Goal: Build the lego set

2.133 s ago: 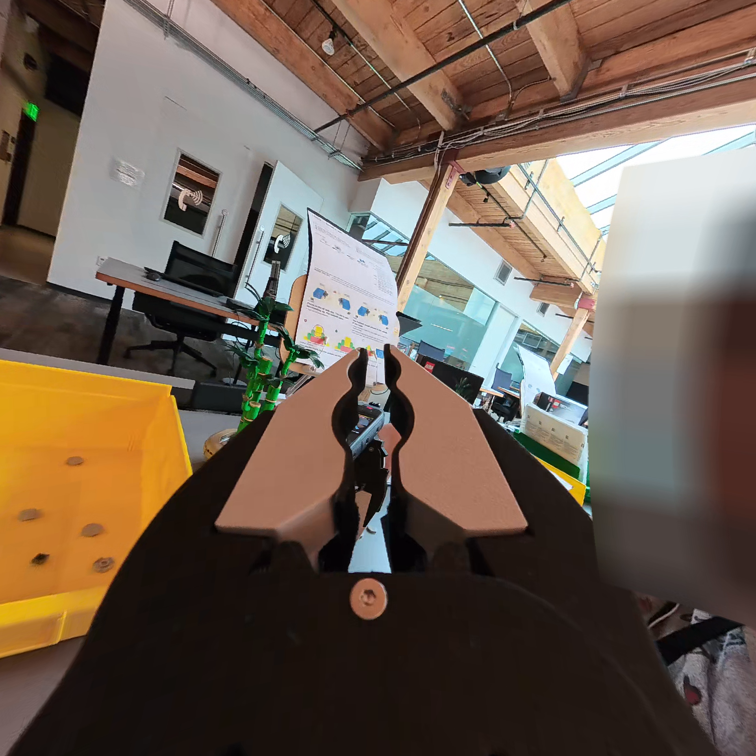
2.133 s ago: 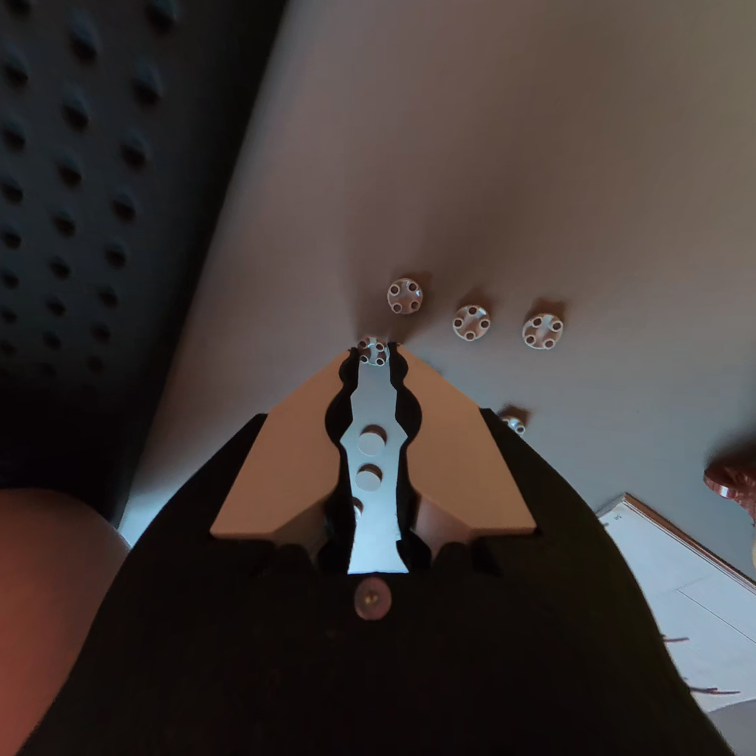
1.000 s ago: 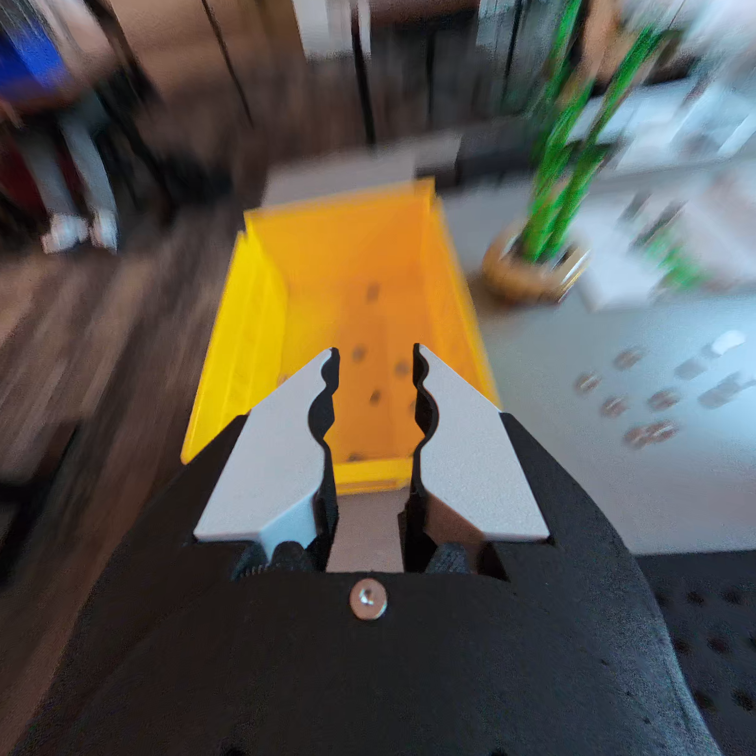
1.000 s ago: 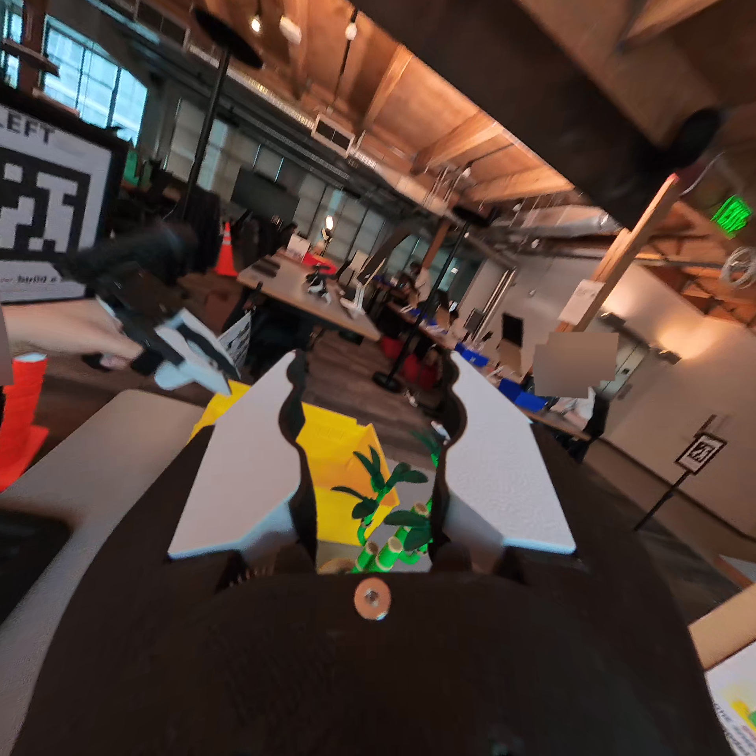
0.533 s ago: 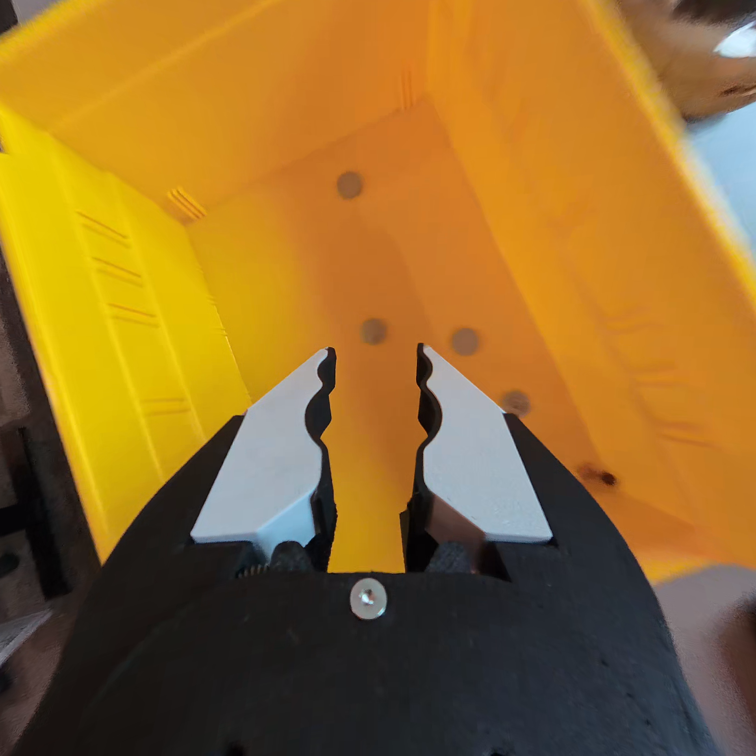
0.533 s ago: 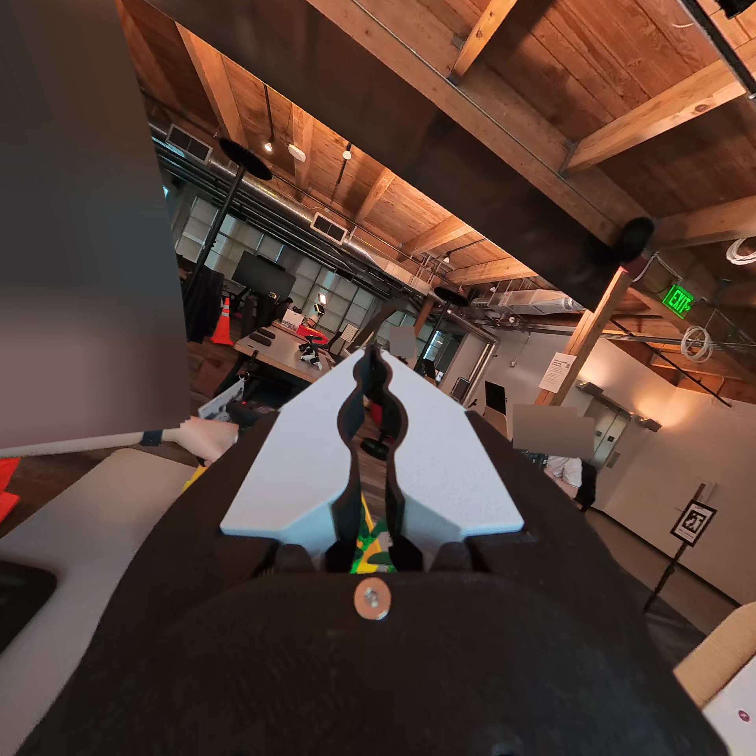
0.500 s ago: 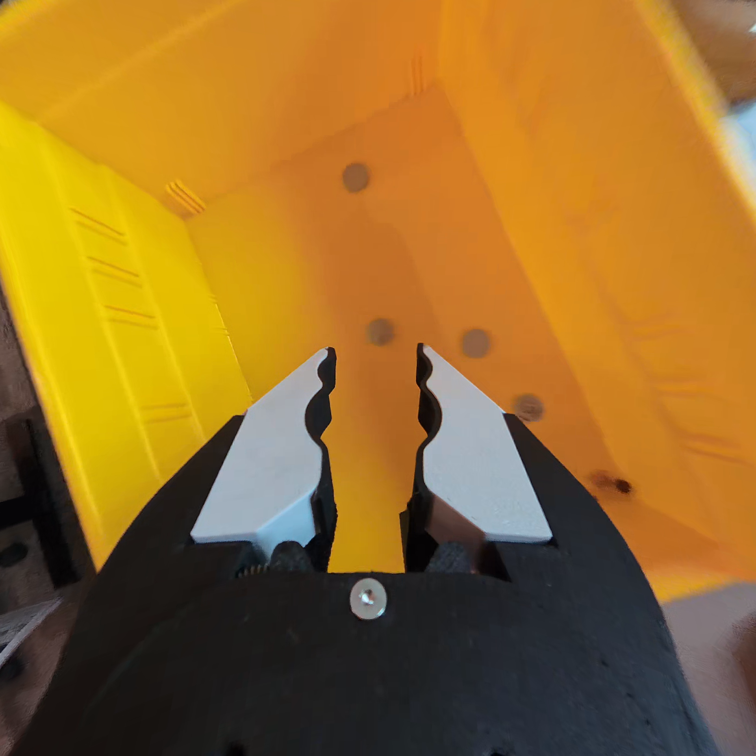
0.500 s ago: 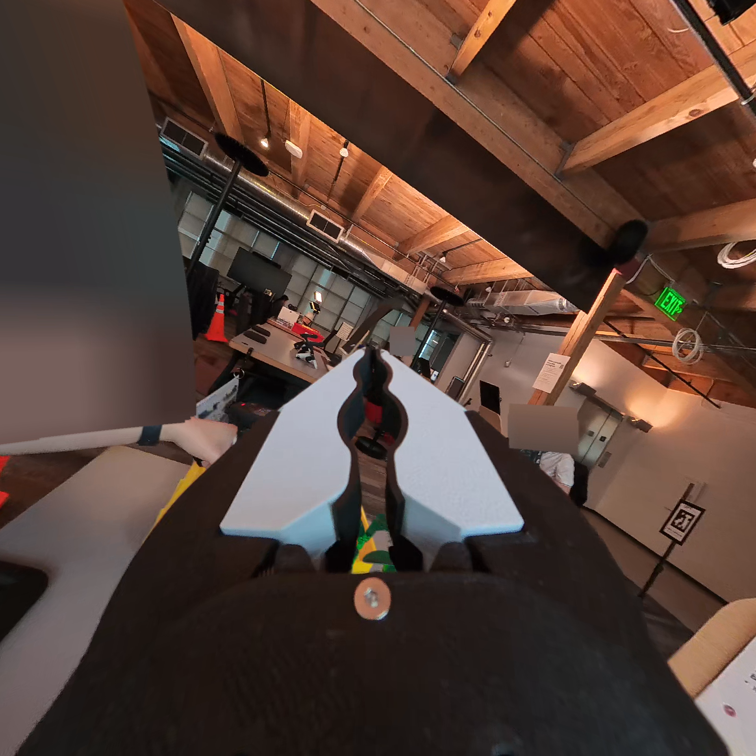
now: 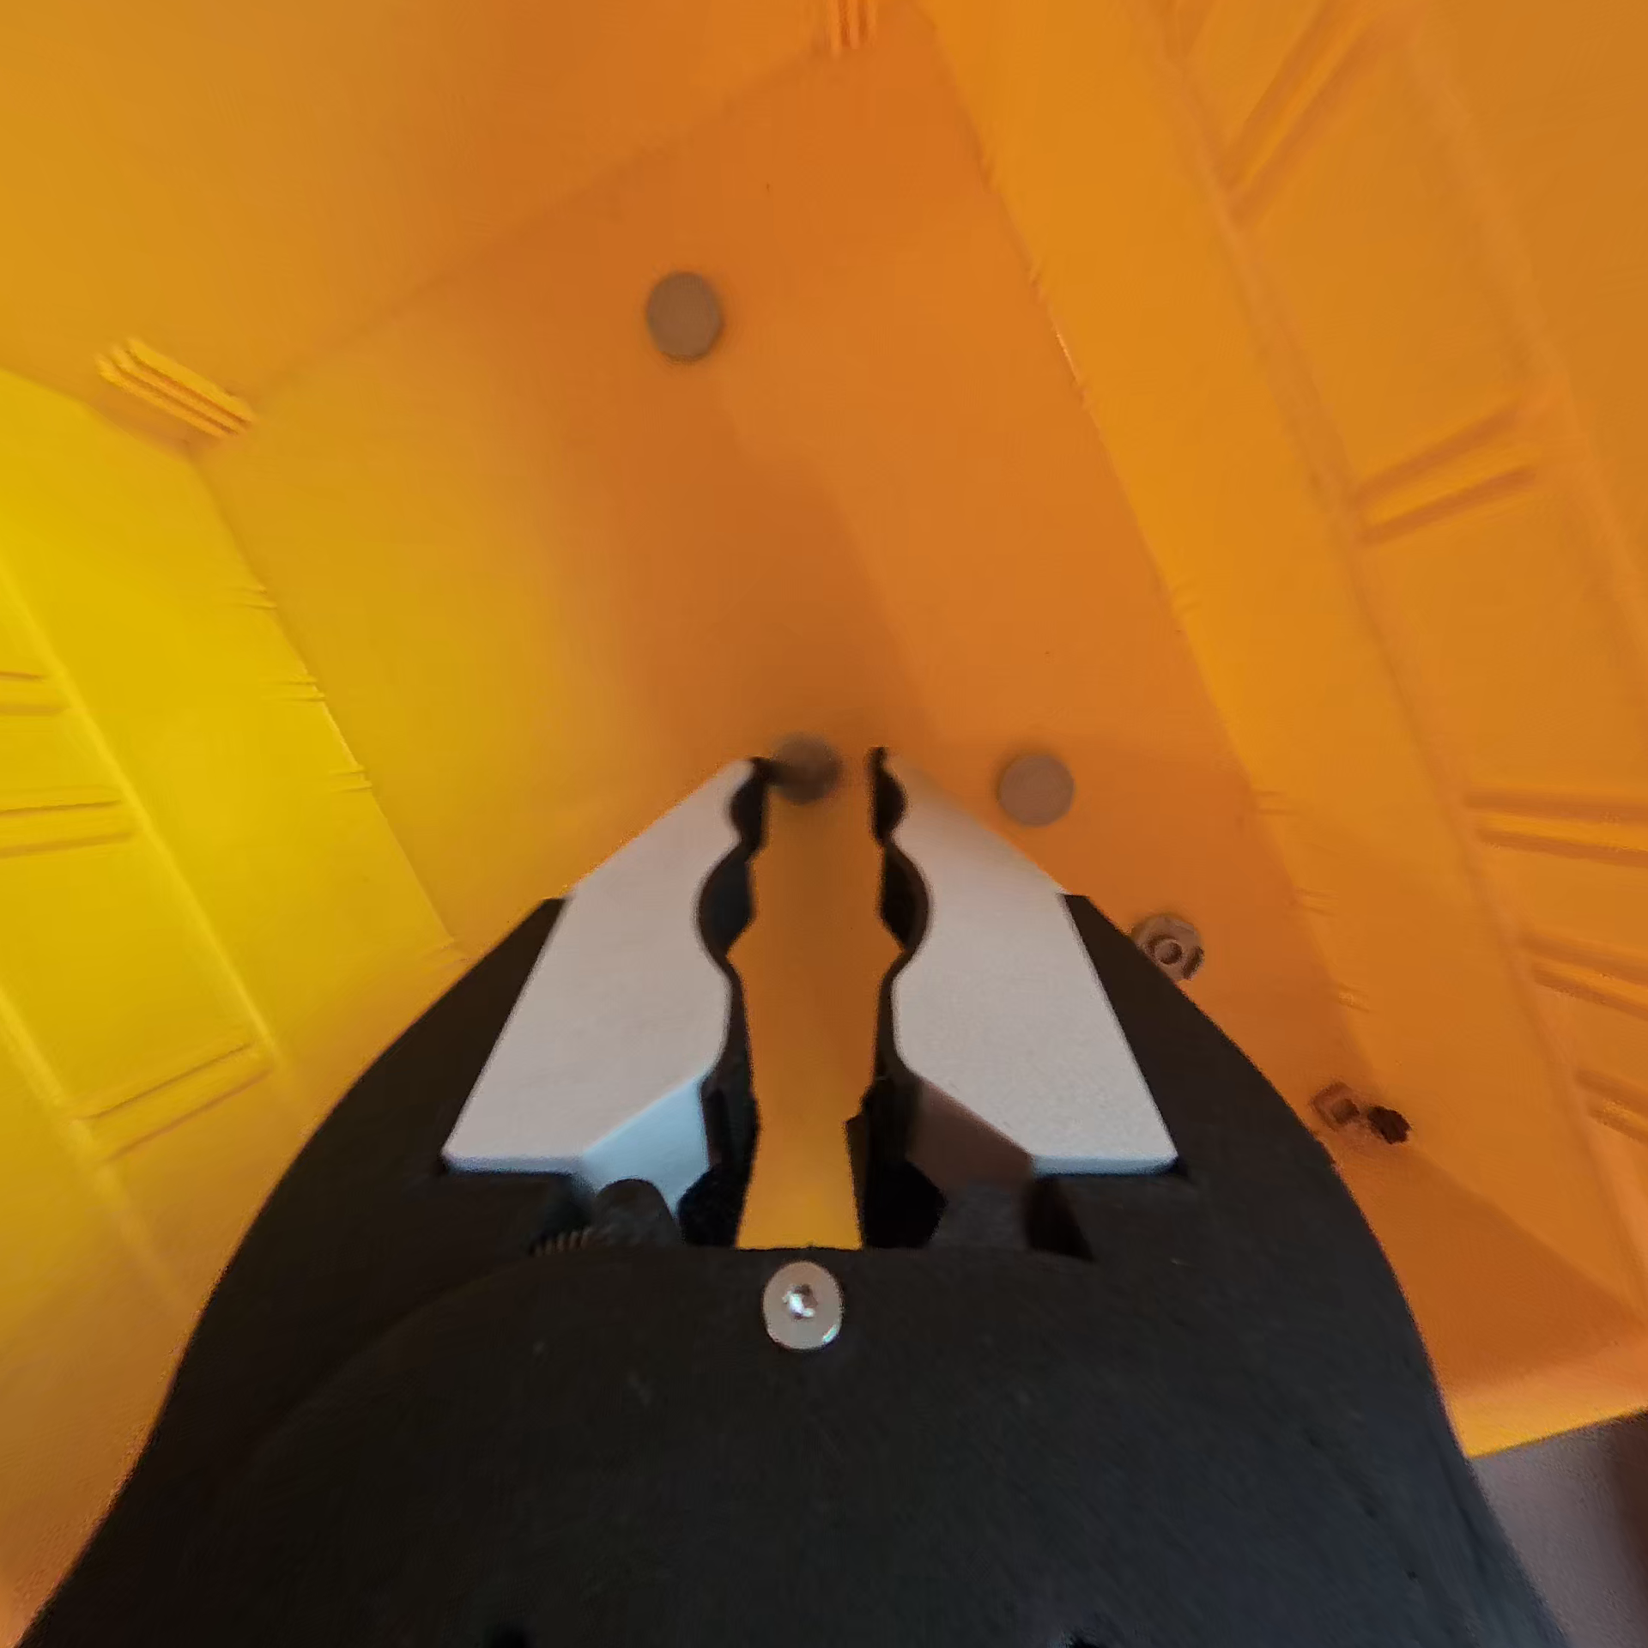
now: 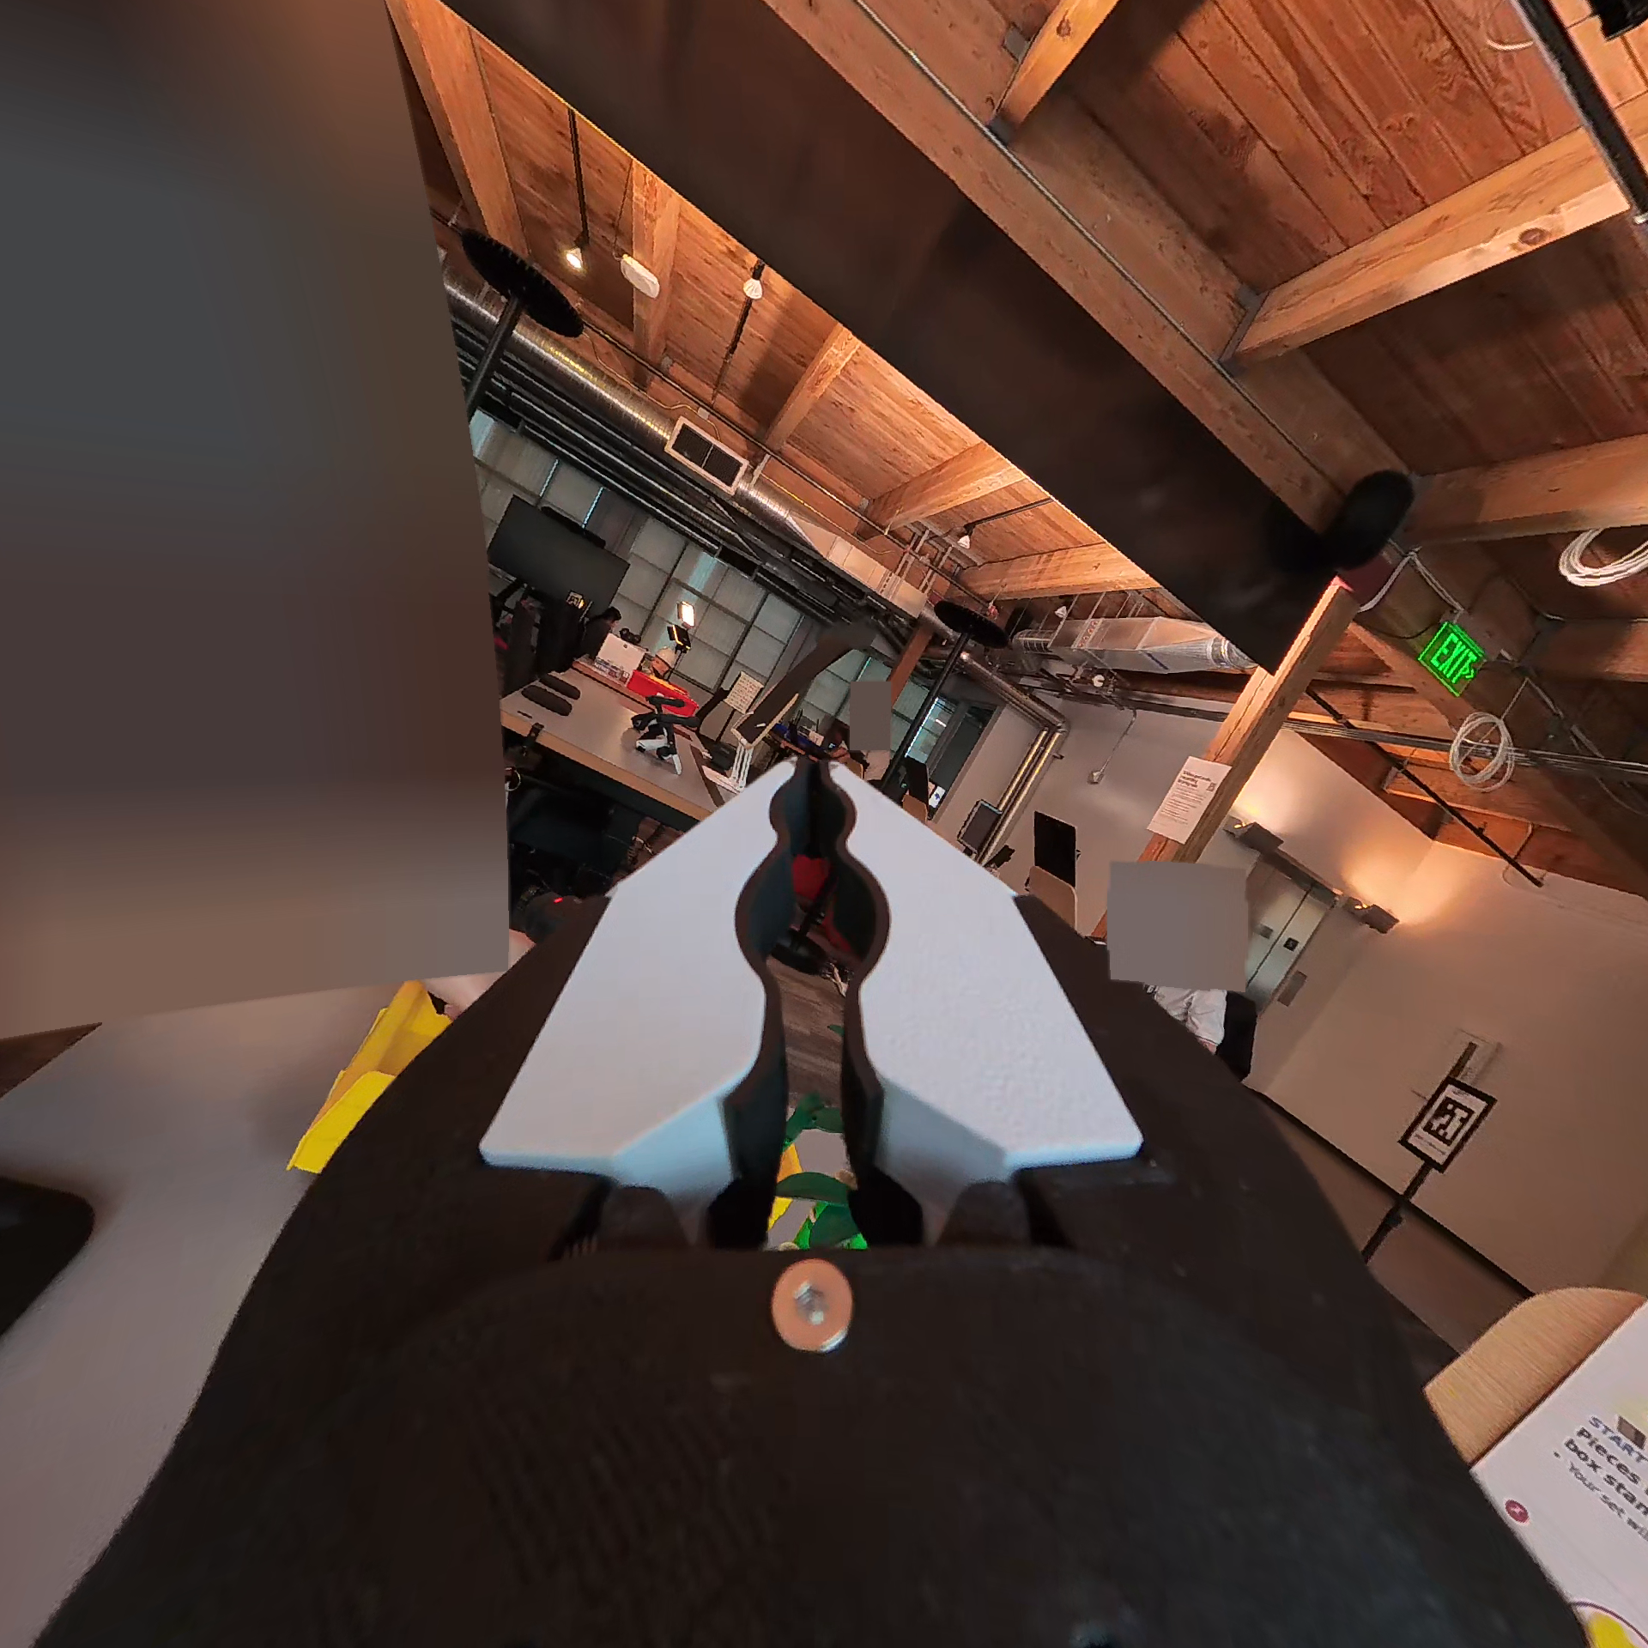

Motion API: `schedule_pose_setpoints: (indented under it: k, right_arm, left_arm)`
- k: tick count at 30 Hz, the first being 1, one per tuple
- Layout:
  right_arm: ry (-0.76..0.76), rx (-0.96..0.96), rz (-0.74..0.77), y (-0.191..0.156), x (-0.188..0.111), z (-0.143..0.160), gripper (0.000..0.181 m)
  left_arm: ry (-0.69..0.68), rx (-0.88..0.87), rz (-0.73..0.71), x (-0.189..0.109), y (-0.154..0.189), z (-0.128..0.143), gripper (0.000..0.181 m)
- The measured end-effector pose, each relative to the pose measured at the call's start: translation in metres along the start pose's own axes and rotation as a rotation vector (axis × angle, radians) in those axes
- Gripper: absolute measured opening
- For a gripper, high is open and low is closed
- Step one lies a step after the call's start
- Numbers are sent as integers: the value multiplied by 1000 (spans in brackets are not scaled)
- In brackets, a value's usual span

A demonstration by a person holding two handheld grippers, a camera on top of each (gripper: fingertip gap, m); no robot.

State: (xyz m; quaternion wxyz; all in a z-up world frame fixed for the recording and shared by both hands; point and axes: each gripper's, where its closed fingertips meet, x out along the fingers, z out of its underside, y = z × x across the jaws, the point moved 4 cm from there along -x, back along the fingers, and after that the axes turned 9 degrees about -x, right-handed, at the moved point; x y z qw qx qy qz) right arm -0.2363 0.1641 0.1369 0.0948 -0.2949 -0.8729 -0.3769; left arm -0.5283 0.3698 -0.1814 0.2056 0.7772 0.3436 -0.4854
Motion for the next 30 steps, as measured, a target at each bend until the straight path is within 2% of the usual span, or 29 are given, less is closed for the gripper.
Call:
schedule_pose_setpoints:
  k: [1,6,9,12,14,16,18,20,23,26,30]
  right_arm:
    - [4,3,2,1,-1,-1,0]
    - [11,29,-12,4,-6,-2,0]
    - [-15,28,-35,3,-7,2,0]
    - [-56,30,-108,-5,-5,9,1]
    - [-101,18,-160,-13,-1,17,7]
    - [-155,-12,-210,-23,5,25,11]
    - [-192,-57,-260,-35,9,30,11]
    - [-200,-98,-287,-43,12,29,11]
    - [-172,-112,-305,-48,12,19,11]
    - [-133,-92,-330,-49,5,10,11]
    - [-142,-15,-515,-67,-7,11,15]
  left_arm:
    - [-6,1,7,0,2,0,14]
    - [0,-19,-77,-4,-1,2,13]
    - [114,-74,-121,-20,0,-2,13]
    - [331,-169,-117,-57,11,-10,14]
    - [516,-232,-35,-91,32,-14,13]
    - [697,-277,114,-125,63,-15,13]
    - [819,-316,256,-149,96,-10,13]
    - [828,-323,361,-155,130,-2,13]
    - [752,-241,429,-145,182,8,13]
    - [750,-203,527,-138,226,10,13]
    - [859,-346,896,-155,258,8,13]
